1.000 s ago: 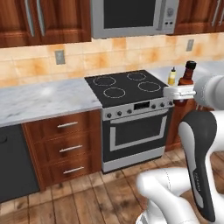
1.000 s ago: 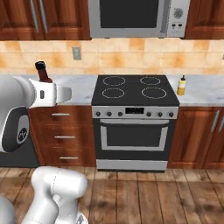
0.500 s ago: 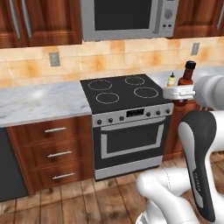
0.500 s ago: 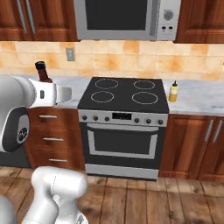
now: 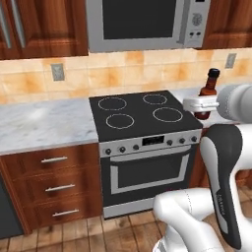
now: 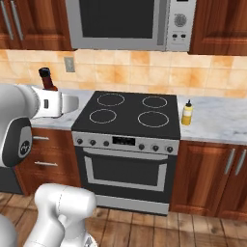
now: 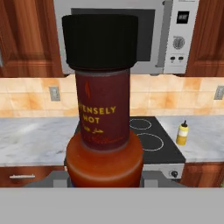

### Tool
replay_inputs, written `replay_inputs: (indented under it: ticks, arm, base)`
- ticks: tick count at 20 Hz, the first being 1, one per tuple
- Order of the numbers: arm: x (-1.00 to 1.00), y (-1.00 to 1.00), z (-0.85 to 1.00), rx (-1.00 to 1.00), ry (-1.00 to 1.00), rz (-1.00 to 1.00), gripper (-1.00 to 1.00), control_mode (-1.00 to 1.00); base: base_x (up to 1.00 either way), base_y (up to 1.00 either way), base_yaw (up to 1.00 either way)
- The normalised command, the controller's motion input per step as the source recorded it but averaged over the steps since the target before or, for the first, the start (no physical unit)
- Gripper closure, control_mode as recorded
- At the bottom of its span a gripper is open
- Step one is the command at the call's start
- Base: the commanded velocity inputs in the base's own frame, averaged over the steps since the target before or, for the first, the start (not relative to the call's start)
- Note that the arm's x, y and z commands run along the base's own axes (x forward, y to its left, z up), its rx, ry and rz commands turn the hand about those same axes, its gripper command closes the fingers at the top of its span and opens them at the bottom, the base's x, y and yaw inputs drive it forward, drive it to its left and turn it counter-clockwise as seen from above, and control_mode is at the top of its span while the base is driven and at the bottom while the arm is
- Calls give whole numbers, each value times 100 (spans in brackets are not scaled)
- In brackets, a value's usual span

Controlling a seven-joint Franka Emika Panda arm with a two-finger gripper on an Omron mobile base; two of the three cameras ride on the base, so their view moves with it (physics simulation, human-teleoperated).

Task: Take 2 condiments from the cabinet and move them on the counter near the stove.Make sure the condiments are lined up with each other, next to each other.

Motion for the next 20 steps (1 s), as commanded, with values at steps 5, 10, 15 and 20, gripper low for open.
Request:
replay_inputs:
  ticks: [5, 10, 15, 20]
  arm:
    - [0, 0, 0, 0, 0, 0, 100, 100]
    - [0, 0, 0, 0, 0, 0, 100, 100]
    - [0, 0, 0, 0, 0, 0, 100, 100]
    - [0, 0, 0, 0, 0, 0, 100, 100]
  base:
    - [30, -51, 7]
    - [37, -52, 5]
    - [50, -52, 4]
    - [53, -50, 1]
